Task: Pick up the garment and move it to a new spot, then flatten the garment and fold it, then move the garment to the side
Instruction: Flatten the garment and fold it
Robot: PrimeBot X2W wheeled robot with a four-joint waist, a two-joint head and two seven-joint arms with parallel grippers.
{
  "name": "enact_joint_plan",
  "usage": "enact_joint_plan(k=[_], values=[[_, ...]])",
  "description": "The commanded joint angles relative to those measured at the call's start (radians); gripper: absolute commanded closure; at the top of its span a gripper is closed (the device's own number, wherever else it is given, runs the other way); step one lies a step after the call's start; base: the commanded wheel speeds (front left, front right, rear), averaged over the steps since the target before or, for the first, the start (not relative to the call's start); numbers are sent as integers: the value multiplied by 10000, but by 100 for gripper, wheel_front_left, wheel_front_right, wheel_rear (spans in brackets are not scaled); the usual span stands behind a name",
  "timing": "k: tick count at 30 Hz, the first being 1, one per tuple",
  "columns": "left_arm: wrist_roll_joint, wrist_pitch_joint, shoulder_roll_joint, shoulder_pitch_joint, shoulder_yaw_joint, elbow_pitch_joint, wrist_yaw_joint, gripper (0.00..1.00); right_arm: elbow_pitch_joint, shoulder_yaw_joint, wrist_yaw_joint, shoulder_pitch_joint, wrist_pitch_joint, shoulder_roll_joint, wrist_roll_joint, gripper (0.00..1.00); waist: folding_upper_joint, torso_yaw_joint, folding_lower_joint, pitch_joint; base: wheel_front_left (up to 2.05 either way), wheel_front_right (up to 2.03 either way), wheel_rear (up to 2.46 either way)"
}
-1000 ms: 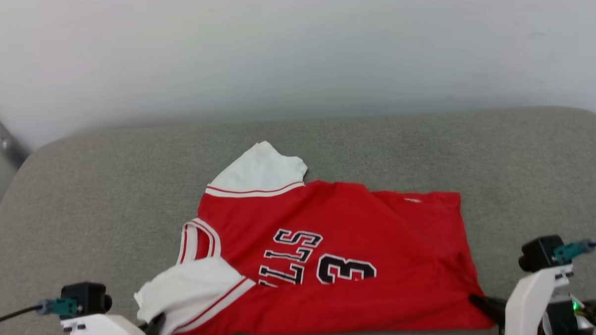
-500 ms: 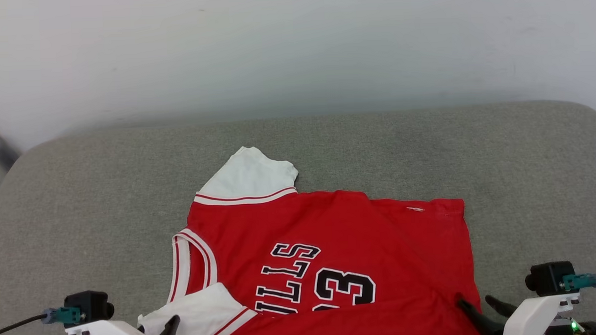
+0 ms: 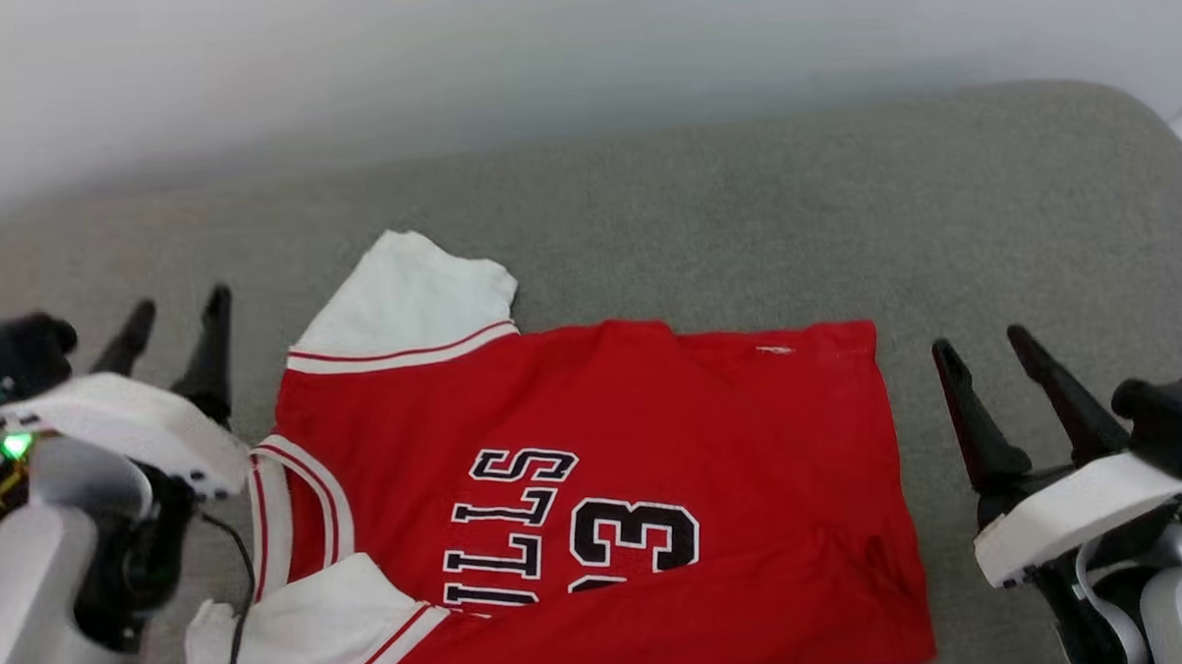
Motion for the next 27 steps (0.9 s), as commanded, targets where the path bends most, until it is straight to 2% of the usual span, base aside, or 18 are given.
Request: enact_joint_plan(k=[1,6,9,13,17,20,23,27], values=[[124,-80,28,-600,76,161,-84,0,-210,-42,-4,-349,-124,199,-133,0,0,-508,0,1187,0,0,0],[315,94,176,-2385,166,792,-392,0,-675,-85,-4,-961,-395,587,-500,0,0,-995,0,2403,0,0,0],[150,587,286,-3358,99,1280,-821,0,-767,-130,-4,-1174,-504,803,-598,0,0,-1252,0,2904,0,0,0],[-315,1938,598,-4535,-133,1937,-1590,0,-691,-102,-4,-1326,-603,1007,-647,0,0,-1557,0,3362,0,0,0],[-1038,3784,925,-5400,-363,2497,-2191,0,-532,36,-4,-1309,-645,1146,-593,0,0,-1837,0,3697,0,0,0],[-1234,5177,1347,-5901,-629,2724,-2321,0,-442,109,-4,-1326,-698,1218,-535,0,0,-2025,0,3941,0,0,0],[-1238,6382,1752,-6217,-917,2842,-2252,0,-374,170,-4,-1355,-795,1271,-404,0,0,-2195,0,4180,0,0,0],[-972,7312,2211,-6410,-1285,2970,-2097,0,-266,294,-4,-1410,-913,1315,-302,0,0,-2382,0,4465,0,0,0]])
